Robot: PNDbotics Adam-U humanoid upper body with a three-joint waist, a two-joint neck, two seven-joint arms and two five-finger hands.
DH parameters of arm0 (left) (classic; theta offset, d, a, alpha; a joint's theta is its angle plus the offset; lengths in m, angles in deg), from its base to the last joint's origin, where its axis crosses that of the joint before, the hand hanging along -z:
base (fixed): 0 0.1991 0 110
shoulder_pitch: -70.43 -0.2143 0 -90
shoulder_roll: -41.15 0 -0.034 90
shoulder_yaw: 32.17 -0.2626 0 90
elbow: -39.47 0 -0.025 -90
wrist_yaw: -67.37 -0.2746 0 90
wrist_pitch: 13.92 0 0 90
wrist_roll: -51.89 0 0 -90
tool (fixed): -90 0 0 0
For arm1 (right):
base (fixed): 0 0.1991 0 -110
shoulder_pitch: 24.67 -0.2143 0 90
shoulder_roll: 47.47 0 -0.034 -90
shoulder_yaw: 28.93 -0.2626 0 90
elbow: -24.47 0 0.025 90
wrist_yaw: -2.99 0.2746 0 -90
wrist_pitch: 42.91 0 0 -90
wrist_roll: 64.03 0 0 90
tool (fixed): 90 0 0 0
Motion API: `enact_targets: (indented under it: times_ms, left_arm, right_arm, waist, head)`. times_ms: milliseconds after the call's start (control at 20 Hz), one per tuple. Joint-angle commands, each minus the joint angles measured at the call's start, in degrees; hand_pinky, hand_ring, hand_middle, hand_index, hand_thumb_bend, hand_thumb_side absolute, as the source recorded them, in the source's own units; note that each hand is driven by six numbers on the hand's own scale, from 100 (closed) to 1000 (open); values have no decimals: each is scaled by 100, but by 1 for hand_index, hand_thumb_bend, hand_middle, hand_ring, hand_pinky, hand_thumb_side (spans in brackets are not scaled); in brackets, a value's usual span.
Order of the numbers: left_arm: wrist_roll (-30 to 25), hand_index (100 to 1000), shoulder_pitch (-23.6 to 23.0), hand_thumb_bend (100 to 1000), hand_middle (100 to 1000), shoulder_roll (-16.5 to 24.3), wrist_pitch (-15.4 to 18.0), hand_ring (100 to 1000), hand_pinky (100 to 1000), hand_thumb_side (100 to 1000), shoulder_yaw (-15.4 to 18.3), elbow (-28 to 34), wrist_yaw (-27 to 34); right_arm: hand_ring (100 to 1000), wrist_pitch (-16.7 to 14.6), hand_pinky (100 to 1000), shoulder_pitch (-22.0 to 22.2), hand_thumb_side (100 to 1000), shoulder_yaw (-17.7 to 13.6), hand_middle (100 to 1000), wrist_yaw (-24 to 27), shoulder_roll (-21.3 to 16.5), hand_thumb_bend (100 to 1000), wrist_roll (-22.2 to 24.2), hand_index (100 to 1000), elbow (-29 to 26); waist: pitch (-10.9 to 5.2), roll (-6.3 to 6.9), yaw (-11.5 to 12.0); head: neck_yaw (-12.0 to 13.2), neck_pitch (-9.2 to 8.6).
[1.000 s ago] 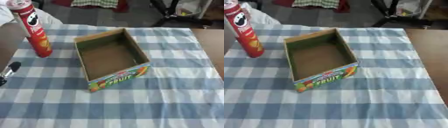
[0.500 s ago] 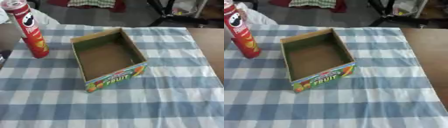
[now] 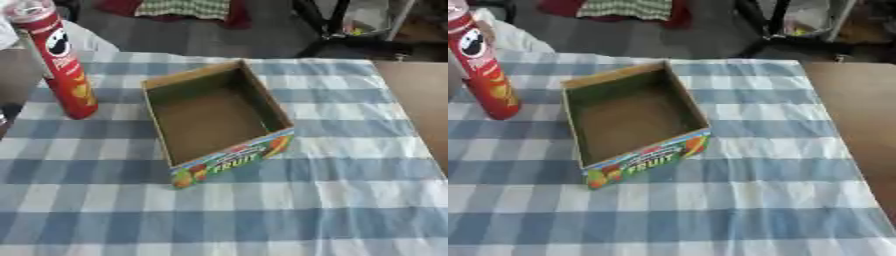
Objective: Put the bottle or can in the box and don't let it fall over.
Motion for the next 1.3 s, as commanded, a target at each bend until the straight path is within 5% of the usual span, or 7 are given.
enact_targets:
  times_ms: [50, 1300]
  left_arm:
    - [-263, 847, 189, 930, 844, 323, 123, 1000, 1000, 149, -36, -214, 82]
    - [-520, 843, 1534, 937, 843, 320, 71, 1000, 1000, 160, -529, -1140, 130]
  right_arm:
    - [1000, 13, 868, -22, 818, -12, 901, 9, -160, 100, 5, 781, -104]
    - [1000, 78, 867, -98, 838, 71, 901, 16, -117, 100, 30, 777, -104]
  waist:
    - [-57, 10, -9]
    - [61, 78, -106]
  head:
    - [49, -143]
    - [35, -189]
